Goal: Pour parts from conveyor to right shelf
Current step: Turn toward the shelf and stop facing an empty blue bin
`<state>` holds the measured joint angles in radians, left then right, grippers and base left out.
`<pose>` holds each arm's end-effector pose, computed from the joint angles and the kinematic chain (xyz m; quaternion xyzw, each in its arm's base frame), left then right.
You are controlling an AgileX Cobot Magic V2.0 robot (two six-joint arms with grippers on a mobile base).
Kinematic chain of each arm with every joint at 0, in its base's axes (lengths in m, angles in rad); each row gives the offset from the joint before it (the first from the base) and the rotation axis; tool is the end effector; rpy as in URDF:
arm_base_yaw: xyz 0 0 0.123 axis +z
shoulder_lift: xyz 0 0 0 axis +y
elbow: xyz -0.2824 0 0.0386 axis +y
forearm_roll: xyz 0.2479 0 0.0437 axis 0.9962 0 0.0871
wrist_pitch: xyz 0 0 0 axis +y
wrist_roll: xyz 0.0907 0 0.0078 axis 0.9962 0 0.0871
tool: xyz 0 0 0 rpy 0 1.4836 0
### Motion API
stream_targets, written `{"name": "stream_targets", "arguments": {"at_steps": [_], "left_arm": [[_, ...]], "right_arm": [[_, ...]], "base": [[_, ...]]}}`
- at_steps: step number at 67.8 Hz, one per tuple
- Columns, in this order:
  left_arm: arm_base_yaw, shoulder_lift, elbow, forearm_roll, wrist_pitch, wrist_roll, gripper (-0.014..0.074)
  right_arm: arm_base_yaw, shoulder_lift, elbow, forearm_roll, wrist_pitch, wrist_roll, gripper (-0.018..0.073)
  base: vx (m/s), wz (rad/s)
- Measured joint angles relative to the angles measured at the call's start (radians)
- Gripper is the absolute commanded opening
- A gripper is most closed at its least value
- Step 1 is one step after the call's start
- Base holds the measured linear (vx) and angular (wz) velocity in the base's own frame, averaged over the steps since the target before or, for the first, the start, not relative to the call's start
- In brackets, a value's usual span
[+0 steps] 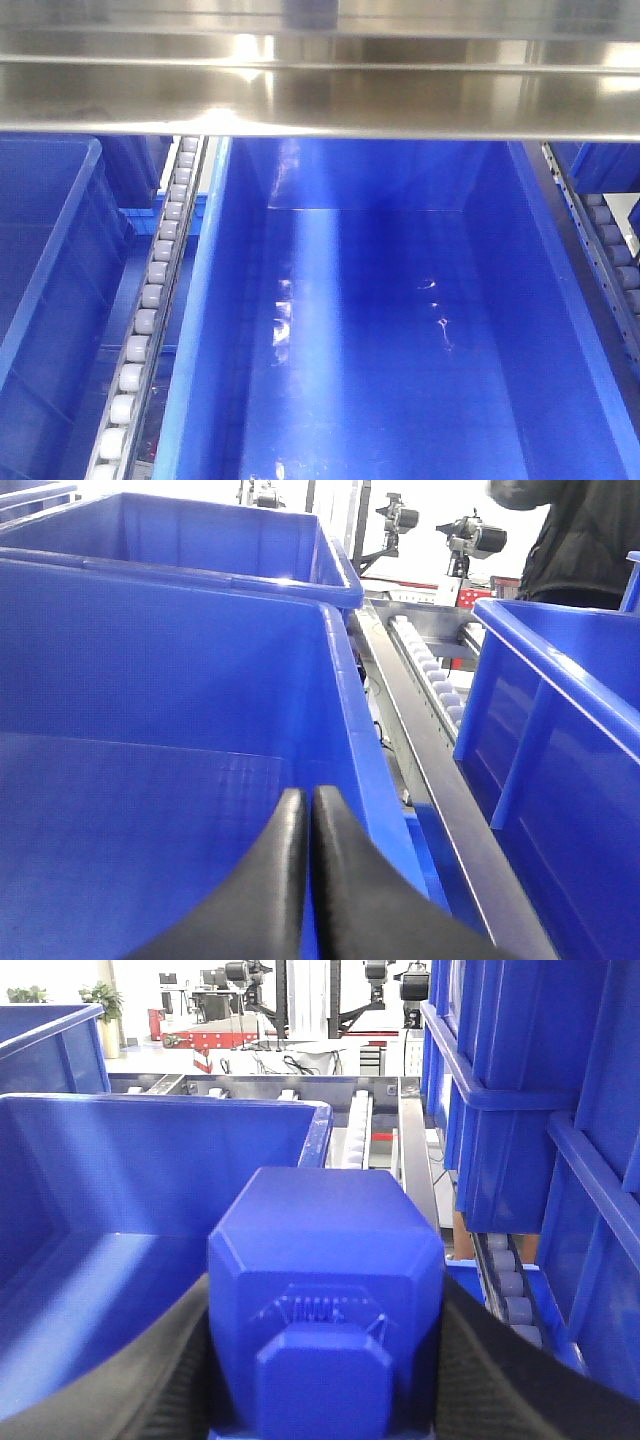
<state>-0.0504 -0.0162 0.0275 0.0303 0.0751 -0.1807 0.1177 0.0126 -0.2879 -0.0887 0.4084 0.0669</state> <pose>0.0564 -0.0026 0.1979 -0.0362 0.7059 -0.0701 0.7039 0.0358 0.0010 0.2704 -0.0356 0.7218 0.0229 0.6908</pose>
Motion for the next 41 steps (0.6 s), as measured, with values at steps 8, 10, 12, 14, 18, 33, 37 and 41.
{"name": "stream_targets", "arguments": {"at_steps": [8,10,12,14,18,33,37,41], "left_arm": [[0.000,0.000,0.000,0.000,0.000,0.000,-0.0006],[0.000,0.000,0.000,0.000,0.000,0.000,-0.0006],[0.000,0.000,0.000,0.000,0.000,0.000,-0.0006],[0.000,0.000,0.000,0.000,0.000,0.000,-0.0006],[0.000,0.000,0.000,0.000,0.000,0.000,-0.0006],[0.000,0.000,0.000,0.000,0.000,0.000,-0.0006],[0.000,0.000,0.000,0.000,0.000,0.000,-0.0006],[0.000,0.000,0.000,0.000,0.000,0.000,-0.0006]], "right_arm": [[0.000,0.000,0.000,0.000,0.000,0.000,-0.0004],[0.000,0.000,0.000,0.000,0.000,0.000,-0.0004],[0.000,0.000,0.000,0.000,0.000,0.000,-0.0004],[0.000,0.000,0.000,0.000,0.000,0.000,-0.0004],[0.000,0.000,0.000,0.000,0.000,0.000,-0.0004],[0.000,0.000,0.000,0.000,0.000,0.000,-0.0004],[0.000,0.000,0.000,0.000,0.000,0.000,-0.0004],[0.000,0.000,0.000,0.000,0.000,0.000,-0.0004]], "base": [[0.00,0.00],[0.00,0.00],[0.00,0.00],[0.00,0.00],[0.00,0.00],[0.00,0.00],[0.00,0.00],[0.00,0.00]]}}
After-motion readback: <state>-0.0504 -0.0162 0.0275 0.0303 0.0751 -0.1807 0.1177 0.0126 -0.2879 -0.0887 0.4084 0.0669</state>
